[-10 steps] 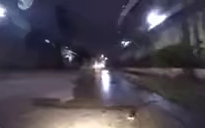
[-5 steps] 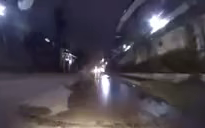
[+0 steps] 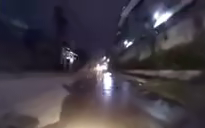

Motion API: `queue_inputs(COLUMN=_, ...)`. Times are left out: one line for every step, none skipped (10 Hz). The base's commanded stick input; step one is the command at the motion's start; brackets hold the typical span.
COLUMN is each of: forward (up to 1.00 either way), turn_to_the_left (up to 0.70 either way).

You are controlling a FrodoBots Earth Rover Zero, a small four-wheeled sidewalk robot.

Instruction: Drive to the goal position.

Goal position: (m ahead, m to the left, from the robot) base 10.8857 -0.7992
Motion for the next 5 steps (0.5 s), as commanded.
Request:
queue_inputs(forward=0.70, turn_to_the_left=-0.35)
queue_inputs(forward=0.70, turn_to_the_left=-0.35)
queue_inputs(forward=0.70, turn_to_the_left=-0.35)
queue_inputs(forward=0.70, turn_to_the_left=-0.35)
queue_inputs(forward=0.70, turn_to_the_left=-0.35)
